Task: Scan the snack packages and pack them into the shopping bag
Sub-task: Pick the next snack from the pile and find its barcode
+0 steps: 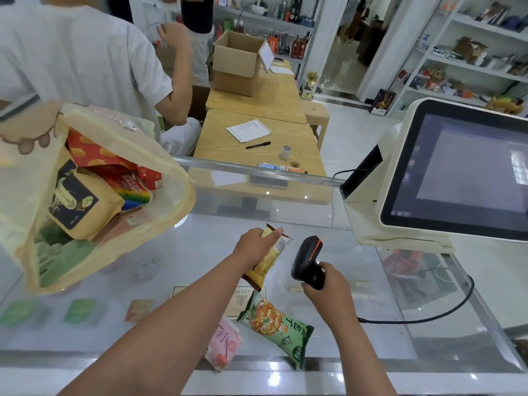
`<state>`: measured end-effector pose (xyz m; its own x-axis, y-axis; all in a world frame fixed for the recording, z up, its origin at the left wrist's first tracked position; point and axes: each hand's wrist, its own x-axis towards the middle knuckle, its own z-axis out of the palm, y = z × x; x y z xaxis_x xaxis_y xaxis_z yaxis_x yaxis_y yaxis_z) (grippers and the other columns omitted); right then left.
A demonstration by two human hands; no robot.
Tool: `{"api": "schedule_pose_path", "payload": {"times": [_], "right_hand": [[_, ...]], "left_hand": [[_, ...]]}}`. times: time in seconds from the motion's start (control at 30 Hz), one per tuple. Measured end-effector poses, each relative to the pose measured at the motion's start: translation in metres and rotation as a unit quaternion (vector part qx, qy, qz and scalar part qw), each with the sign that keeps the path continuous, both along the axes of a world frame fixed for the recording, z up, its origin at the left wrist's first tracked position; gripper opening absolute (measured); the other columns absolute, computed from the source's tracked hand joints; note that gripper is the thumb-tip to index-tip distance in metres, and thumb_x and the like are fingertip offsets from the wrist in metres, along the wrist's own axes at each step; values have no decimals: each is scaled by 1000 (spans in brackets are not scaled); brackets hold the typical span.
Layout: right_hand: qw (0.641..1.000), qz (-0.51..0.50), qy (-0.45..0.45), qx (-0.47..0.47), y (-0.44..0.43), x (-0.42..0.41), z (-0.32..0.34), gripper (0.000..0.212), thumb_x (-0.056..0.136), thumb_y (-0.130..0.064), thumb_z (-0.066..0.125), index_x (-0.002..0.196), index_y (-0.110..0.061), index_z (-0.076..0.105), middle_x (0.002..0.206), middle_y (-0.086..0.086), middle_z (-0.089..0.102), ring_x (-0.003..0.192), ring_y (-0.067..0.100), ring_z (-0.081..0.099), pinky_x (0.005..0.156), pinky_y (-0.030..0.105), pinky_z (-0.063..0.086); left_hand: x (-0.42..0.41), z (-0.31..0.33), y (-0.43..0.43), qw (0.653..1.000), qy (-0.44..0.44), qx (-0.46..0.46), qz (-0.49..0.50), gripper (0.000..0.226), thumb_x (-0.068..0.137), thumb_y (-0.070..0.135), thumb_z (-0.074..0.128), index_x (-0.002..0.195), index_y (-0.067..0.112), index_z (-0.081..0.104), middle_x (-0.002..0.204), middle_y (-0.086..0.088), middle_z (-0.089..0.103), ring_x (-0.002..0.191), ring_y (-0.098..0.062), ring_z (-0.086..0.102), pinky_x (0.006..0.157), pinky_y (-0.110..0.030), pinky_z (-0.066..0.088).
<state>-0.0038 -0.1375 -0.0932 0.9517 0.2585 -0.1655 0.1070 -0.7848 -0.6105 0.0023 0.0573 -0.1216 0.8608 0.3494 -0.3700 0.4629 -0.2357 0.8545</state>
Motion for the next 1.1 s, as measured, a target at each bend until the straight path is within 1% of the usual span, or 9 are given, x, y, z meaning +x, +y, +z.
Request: {"api": "schedule_pose_path", "payload": {"times": [0.13,0.23,0.33,0.47,0.6,0.7,0.83,1.0,1.1], "right_hand": [[994,-16,-101,-41,9,-4,-5,71,69,-32,78,133,-20,46,126,6,44,121,26,39,98,38,37],[977,-31,-204,58,26,-9,9,60,72,-27,78,125,-19,53,119,4,46,111,20,37,91,35,37],[981,7,-51,185,52,-7,23,55,83,-31,71,132,-22,47,112,-4,54,101,12,51,81,25,41],[962,84,111,233,87,-7,37,57,89,-36,63,140,-29,38,119,-5,53,85,1,58,64,16,45],[947,156,119,254,119,-13,45,49,92,-30,61,137,-30,43,113,0,59,80,2,61,55,11,43],[932,212,126,264,142,-24,55,45,92,-29,61,134,-29,46,109,-1,61,74,7,64,55,13,47],[910,265,174,266,169,-39,63,35,92,-19,59,118,-36,44,92,-9,55,59,11,66,46,25,54],[925,298,150,184,208,-51,68,34,82,-16,63,106,-33,46,89,0,61,66,25,68,51,30,57],[942,270,126,157,240,-52,69,16,82,-14,61,94,-23,55,84,5,67,59,26,69,52,34,57]], "left_hand": [[-7,6,1,999,-23,-27,31,56,85,67,49,94,13,60,93,-9,68,81,-28,69,82,-48,57],[-11,11,0,996,-46,-44,54,49,87,65,48,95,18,60,94,-6,68,84,-26,68,83,-47,57],[-14,27,1,988,-82,-95,87,40,90,61,48,99,23,60,98,-4,69,88,-24,69,87,-46,56],[-26,57,14,979,-102,-121,131,31,95,57,40,104,32,56,103,3,67,95,-15,66,85,-31,54],[-52,81,40,969,-76,-114,205,51,93,63,35,122,26,55,118,-2,64,106,-19,63,96,-39,50],[-79,94,62,951,-87,-108,275,37,98,51,40,105,24,64,106,-4,69,102,-21,65,96,-40,51],[-113,103,91,919,-125,-99,361,25,98,39,46,96,23,65,92,1,72,88,-15,68,79,-33,56],[-125,112,127,911,-101,-6,399,59,72,70,57,107,24,67,104,5,66,100,-15,61,91,-36,49],[-116,123,148,928,-105,13,356,53,73,70,59,86,20,64,91,7,65,86,-14,60,86,-34,48]]}}
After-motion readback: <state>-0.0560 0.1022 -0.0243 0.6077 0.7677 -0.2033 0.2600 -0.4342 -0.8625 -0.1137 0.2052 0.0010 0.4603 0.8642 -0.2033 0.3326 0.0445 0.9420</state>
